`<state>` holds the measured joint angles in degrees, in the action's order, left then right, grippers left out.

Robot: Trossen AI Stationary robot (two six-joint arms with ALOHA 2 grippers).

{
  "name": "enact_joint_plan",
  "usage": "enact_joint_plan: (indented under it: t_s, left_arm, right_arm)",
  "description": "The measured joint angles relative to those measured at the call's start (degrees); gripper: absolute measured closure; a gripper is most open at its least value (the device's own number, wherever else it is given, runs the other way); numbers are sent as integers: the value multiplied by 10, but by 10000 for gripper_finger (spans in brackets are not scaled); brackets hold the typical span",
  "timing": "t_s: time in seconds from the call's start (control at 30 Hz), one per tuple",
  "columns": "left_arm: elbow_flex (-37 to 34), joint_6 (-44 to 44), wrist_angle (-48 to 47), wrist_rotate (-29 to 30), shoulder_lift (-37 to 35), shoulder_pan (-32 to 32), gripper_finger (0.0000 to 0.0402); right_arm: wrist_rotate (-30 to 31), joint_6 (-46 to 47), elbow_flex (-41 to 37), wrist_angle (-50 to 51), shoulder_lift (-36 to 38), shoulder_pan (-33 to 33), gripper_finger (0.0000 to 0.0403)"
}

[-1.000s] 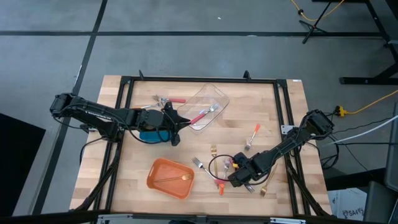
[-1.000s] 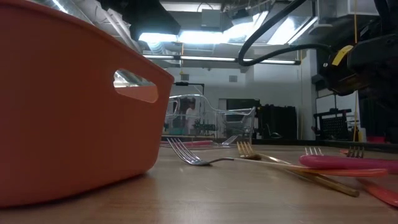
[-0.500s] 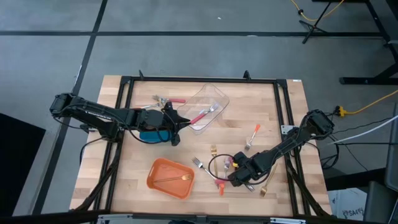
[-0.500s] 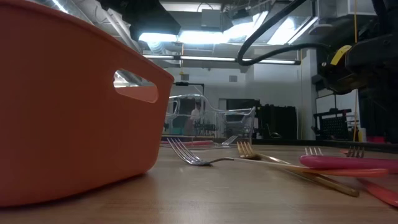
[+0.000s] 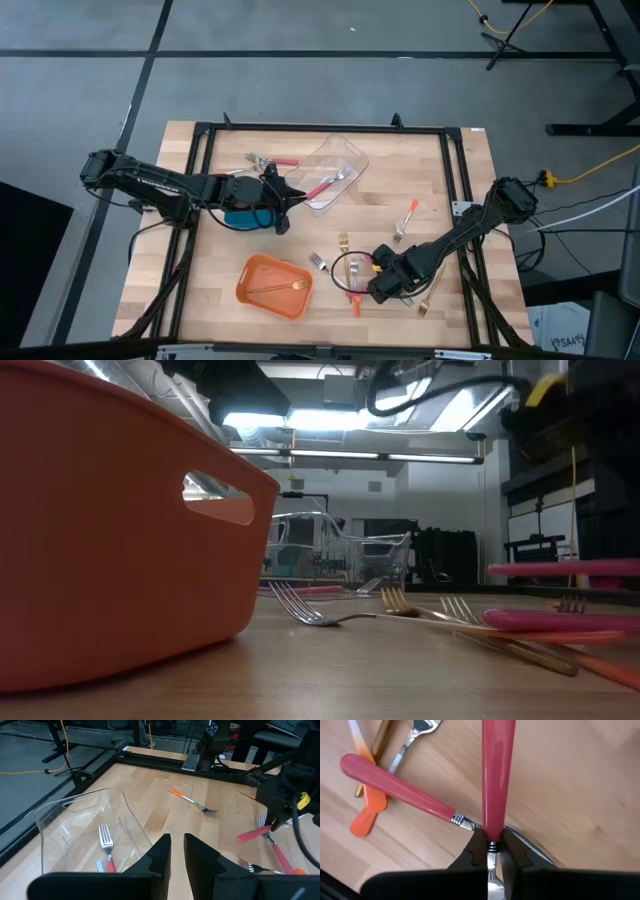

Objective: Sort silverware by color (type)
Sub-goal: Put the pink fork into the transparent bin

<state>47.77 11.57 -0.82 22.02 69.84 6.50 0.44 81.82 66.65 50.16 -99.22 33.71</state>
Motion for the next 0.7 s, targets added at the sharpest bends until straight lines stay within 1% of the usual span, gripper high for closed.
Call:
enact_joint_plan:
  t_s: [0.43, 0.7]
  left_arm:
    - [0, 0, 0, 0, 0, 0, 354]
    - [0, -1, -1, -5, 0, 1, 354]
  right_arm:
    - [7, -79, 88, 139, 1, -5, 398]
    - [20, -204, 126, 180, 1, -51, 398]
